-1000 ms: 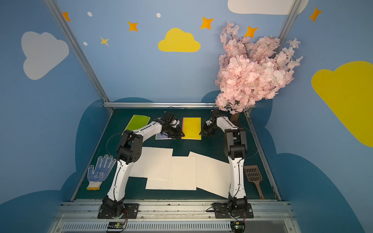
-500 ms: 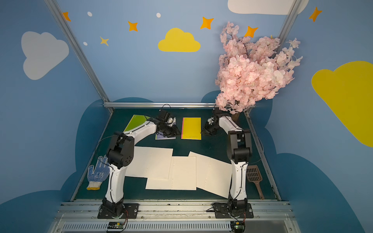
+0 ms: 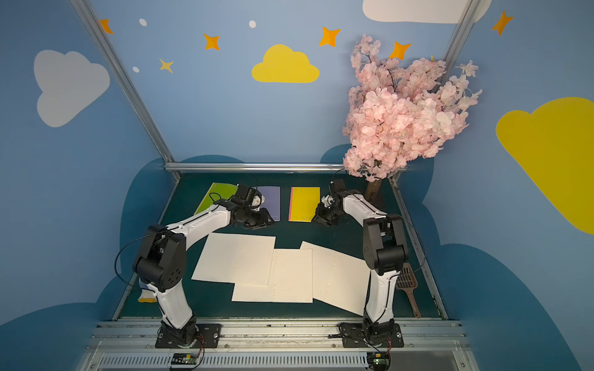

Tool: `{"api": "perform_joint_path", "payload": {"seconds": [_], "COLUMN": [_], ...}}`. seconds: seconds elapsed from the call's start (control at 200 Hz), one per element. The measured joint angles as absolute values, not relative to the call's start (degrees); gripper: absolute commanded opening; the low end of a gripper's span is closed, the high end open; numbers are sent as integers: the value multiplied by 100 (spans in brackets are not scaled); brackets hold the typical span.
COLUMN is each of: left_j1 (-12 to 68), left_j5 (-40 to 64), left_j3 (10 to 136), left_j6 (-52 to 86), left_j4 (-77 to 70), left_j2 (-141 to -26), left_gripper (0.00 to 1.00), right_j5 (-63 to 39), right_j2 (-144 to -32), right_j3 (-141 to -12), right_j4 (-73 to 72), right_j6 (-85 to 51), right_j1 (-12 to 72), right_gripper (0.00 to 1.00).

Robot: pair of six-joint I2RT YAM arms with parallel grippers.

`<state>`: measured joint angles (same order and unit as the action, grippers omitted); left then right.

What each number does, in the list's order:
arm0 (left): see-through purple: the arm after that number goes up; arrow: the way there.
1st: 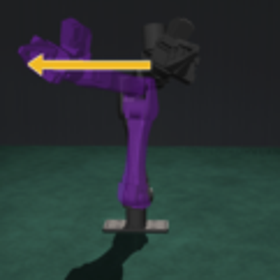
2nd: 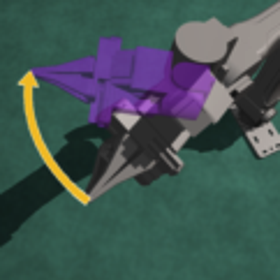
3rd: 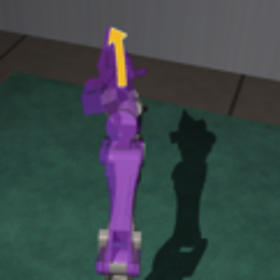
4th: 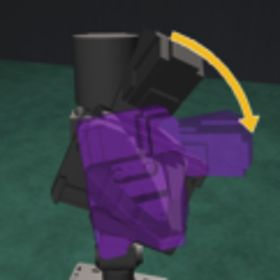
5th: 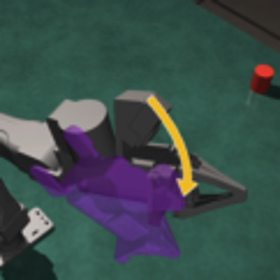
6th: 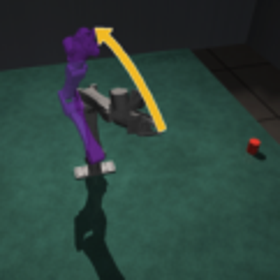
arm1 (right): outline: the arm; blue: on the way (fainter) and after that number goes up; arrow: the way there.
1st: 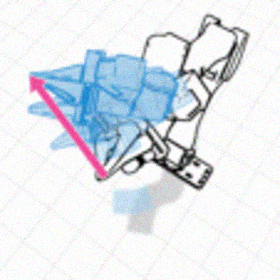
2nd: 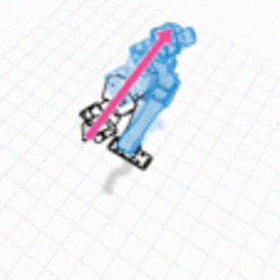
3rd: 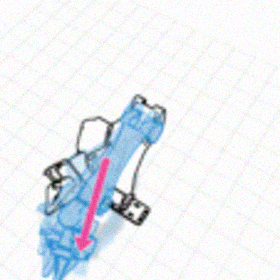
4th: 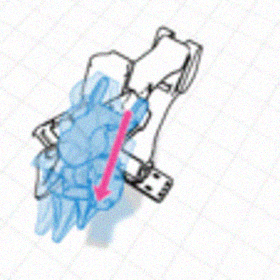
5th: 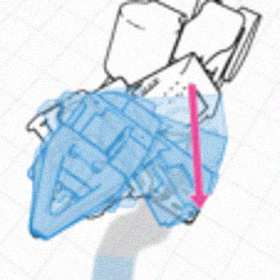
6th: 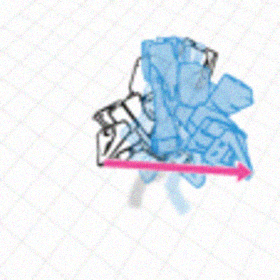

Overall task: Close the notebook
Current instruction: Move the notebook to the center of the board.

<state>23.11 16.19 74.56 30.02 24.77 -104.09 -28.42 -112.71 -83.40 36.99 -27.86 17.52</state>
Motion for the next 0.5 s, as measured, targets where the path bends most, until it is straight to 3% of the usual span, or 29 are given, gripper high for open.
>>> {"api": "perform_joint_path", "payload": {"seconds": [0.501], "left_j1": [2222], "left_j5": [1190], "left_j3": [5653], "left_j6": [3229], "left_j4": [2519], "left_j2": [-9214], "left_gripper": [40], "right_j5": [-2926], "right_j2": [-11469], "right_j3": [-8394], "right_j4": [3367], "right_j6": [-2980], "right_j1": [2956], "right_gripper": [29]}}
